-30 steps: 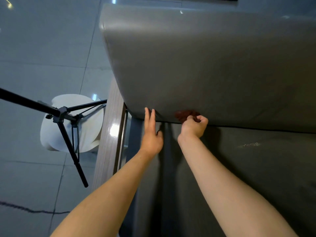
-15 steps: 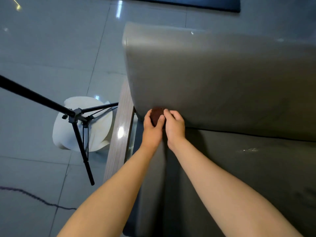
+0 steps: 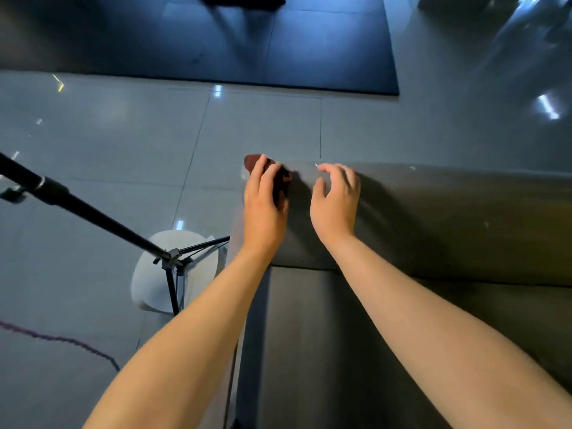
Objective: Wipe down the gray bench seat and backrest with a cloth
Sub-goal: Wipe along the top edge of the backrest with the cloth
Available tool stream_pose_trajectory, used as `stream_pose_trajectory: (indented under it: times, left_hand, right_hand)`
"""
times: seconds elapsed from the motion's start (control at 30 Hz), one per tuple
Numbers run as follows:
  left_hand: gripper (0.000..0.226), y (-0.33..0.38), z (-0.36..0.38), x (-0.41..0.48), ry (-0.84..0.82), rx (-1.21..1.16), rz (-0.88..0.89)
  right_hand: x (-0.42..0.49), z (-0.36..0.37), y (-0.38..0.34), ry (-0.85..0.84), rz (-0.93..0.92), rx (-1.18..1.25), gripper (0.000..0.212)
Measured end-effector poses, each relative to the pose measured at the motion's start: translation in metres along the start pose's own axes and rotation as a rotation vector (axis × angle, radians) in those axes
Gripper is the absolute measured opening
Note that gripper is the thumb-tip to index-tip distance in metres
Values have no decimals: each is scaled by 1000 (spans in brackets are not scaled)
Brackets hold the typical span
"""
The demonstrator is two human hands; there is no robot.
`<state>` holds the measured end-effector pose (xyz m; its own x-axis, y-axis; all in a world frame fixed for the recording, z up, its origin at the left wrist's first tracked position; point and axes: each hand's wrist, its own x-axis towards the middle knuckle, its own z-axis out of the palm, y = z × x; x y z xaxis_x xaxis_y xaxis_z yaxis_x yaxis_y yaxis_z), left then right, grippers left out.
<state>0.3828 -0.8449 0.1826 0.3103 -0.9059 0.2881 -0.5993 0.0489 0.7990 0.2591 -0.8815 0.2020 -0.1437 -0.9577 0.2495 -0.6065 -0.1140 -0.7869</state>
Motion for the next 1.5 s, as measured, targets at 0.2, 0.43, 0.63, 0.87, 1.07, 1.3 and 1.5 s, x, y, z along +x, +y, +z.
stream_pose_trajectory:
  times: [0.2,0.43,0.63,0.87,1.07,1.3,1.5]
  left_hand:
    - [62,25,32,30,-121,192,67]
    - [47,46,53,31,-301,223,290]
    - [43,18,9,39,-211,349,226]
    - [46,17,7,46,-172,231,-53]
    - [42,51,41,51,-293,268,111]
    - [37,47,32,55,-318,382,195]
    - [41,37,13,54,-234,345,-38]
  right_hand:
    - [35,-19,13,-246,72,-226,45]
    - [46,-40,13,-249,134,-168,44]
    - [37,-33,1,-357,74,-284,56]
    - [39,-37,0,-375,86,-253,58]
    - [44,-39,7,-375,95,-241,58]
    - [44,-40,0,-410,100,-271,59]
    - [46,-41,-10,-415,133,-296,46]
